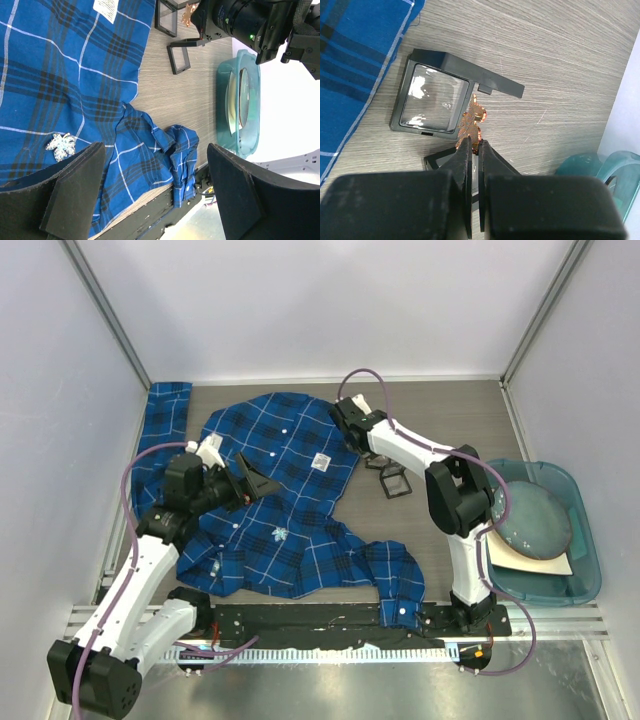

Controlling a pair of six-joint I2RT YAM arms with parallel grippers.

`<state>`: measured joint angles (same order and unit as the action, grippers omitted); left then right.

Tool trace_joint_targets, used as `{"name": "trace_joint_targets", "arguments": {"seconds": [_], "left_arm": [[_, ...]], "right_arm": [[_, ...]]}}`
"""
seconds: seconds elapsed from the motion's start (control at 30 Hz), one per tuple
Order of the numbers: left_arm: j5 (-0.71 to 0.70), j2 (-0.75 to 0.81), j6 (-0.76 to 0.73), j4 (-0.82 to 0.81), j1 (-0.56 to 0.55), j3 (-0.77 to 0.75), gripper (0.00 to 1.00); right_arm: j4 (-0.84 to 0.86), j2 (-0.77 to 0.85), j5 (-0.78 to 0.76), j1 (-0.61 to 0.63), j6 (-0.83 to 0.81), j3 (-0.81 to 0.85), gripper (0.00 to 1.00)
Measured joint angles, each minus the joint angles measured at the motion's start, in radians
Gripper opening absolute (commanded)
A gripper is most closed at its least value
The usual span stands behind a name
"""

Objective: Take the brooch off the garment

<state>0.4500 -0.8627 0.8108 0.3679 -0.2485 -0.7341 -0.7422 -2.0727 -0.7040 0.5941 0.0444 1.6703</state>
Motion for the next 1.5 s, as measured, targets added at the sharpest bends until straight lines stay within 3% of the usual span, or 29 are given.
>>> {"name": "trace_joint_targets", "arguments": {"seconds": [1.0, 1.5], "left_arm": [[0.008, -0.021, -0.001, -0.019, 0.0, 0.005, 0.86], [0.015, -0.029, -0.002, -0.02, 0.0, 0.005, 0.86]], "right_arm": [[-0.005, -0.057, -0.006, -0.016, -0.018, 0.0, 0.05], [-0.015, -0.082, -0.006, -0.016, -0.024, 0.015, 0.25]]}}
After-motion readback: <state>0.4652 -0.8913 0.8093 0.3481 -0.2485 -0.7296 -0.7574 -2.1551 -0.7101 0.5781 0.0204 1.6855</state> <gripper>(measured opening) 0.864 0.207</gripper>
